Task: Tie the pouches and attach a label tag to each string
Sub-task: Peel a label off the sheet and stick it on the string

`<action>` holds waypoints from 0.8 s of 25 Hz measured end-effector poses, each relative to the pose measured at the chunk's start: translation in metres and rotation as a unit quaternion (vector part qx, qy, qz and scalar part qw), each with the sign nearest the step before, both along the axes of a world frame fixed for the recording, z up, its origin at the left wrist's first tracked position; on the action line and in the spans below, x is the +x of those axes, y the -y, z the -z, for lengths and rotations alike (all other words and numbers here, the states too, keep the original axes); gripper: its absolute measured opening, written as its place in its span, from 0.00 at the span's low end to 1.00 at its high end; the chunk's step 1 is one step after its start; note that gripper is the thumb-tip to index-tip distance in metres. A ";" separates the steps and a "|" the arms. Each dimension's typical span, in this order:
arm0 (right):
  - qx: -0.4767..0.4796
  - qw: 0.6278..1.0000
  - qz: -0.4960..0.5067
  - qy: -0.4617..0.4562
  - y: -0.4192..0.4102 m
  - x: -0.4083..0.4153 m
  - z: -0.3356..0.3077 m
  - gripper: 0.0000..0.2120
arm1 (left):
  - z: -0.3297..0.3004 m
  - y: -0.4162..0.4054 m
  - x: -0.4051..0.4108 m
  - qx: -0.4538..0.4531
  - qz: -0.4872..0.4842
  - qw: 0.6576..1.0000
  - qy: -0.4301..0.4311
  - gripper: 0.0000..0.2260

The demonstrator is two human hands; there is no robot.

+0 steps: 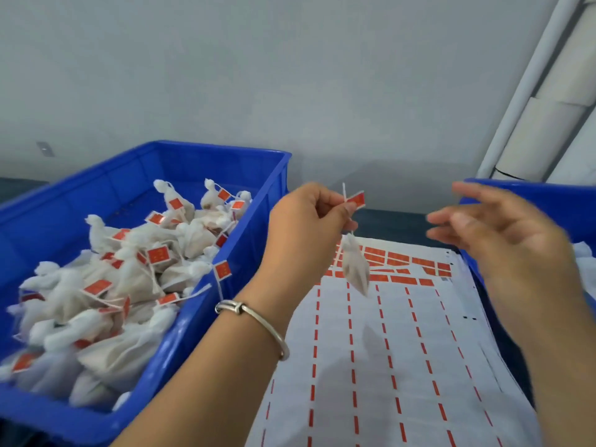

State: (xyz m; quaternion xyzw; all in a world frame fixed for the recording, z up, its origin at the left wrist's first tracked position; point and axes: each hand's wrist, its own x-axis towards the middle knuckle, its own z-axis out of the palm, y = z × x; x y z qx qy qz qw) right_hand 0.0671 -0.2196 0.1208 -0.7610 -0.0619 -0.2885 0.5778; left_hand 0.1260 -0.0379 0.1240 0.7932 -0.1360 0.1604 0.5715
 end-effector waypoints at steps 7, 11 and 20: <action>-0.052 0.998 -0.019 -0.016 -0.021 -0.045 -0.025 0.13 | -0.077 -0.081 0.001 0.100 -0.152 0.982 0.045 0.10; -0.113 0.992 -0.043 -0.048 -0.023 -0.071 -0.018 0.16 | -0.104 -0.152 0.034 0.238 -0.248 0.939 0.024 0.05; -0.183 0.966 -0.045 -0.178 -0.027 -0.090 0.000 0.17 | -0.027 -0.218 0.076 0.481 -0.252 0.829 -0.134 0.15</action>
